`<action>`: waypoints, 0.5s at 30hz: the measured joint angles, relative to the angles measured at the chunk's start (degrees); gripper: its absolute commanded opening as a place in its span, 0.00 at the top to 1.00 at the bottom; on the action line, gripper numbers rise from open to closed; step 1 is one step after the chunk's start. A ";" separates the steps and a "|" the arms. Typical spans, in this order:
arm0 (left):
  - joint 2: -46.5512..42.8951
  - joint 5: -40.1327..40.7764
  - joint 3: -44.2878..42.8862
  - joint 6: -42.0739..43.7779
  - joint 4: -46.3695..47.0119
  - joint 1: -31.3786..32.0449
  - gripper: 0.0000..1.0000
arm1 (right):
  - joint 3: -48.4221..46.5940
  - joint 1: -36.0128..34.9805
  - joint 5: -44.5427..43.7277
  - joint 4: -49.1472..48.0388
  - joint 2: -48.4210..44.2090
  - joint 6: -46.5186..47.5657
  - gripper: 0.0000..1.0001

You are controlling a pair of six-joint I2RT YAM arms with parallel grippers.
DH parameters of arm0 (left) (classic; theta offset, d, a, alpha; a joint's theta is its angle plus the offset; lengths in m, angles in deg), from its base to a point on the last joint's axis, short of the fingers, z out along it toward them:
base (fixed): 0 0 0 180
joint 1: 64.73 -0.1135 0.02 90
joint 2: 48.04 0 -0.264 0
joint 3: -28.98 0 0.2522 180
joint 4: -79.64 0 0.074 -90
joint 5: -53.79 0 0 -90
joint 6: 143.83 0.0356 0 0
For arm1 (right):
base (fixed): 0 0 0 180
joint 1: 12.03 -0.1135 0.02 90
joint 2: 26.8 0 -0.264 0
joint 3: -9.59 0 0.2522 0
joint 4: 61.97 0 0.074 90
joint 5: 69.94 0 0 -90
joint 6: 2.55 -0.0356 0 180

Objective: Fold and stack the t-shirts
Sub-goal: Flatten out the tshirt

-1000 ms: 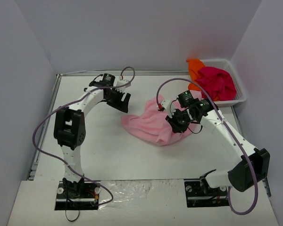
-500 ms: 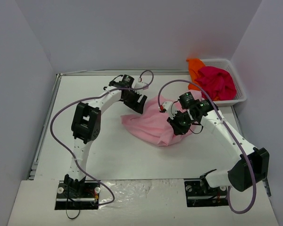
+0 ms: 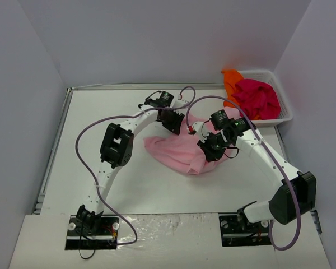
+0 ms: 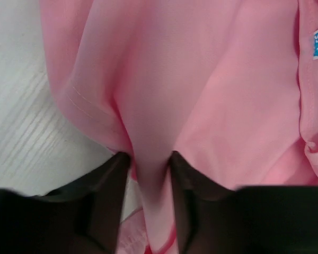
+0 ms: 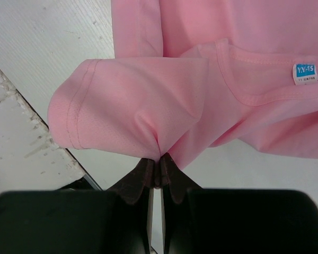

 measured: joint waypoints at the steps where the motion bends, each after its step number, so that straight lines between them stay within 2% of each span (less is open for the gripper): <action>1: 0.26 -0.11 -0.42 -0.11 -0.33 0.17 0.78 | 0.00 0.00 -0.02 0.00 0.13 0.00 1.00; 2: 0.63 -0.20 -0.87 -0.26 -0.59 0.37 0.95 | 0.00 0.00 0.00 0.00 0.22 -0.02 1.00; 3: 0.98 -0.37 -1.20 -0.96 -0.74 0.50 0.97 | 0.00 0.00 0.00 -0.02 0.28 0.00 1.00; 10: 1.68 -1.53 -1.44 -2.75 -1.53 -0.15 0.98 | 0.00 0.04 -0.09 -0.04 0.28 0.15 1.00; 15: -4.26 -0.70 6.03 -2.91 -1.64 -3.52 0.98 | -0.17 2.14 -1.62 -0.72 0.96 1.73 1.00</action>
